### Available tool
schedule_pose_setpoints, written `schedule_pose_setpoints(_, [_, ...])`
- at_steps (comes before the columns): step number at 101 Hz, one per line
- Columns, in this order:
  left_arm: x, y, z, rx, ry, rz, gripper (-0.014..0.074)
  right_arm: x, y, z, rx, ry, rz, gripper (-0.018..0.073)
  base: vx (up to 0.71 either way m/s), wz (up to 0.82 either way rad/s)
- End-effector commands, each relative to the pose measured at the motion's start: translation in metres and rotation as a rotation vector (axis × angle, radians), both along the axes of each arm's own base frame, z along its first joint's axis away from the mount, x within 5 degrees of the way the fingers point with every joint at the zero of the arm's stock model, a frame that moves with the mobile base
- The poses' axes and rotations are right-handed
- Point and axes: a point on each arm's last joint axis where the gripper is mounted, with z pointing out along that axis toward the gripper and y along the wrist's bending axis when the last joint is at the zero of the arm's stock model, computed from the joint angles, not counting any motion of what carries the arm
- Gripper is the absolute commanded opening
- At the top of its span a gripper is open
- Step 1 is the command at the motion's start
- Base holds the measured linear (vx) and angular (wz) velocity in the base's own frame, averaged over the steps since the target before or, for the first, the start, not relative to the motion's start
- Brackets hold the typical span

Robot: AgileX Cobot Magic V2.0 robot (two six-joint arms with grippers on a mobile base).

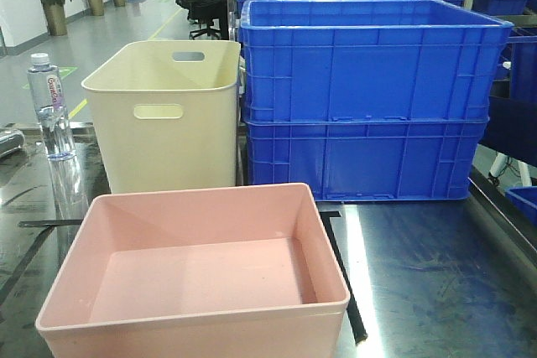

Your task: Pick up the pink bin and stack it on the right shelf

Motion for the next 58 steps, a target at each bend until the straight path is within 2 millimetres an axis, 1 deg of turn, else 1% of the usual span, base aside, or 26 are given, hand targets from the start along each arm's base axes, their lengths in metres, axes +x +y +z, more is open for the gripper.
schedule_pose_setpoints(1, [-0.0003, 0.0002, 0.0027, -0.018, -0.078, 0.0, -0.0008, 0.0, -0.0001, 0.0078, -0.002, -0.098, -0.003, -0.0008, 0.0, 0.0])
schedule_pose_setpoints(58, [-0.0003, 0.0002, 0.0027, -0.018, -0.078, 0.0, -0.0008, 0.0, -0.0001, 0.0078, -0.002, -0.098, -0.003, -0.0008, 0.0, 0.0])
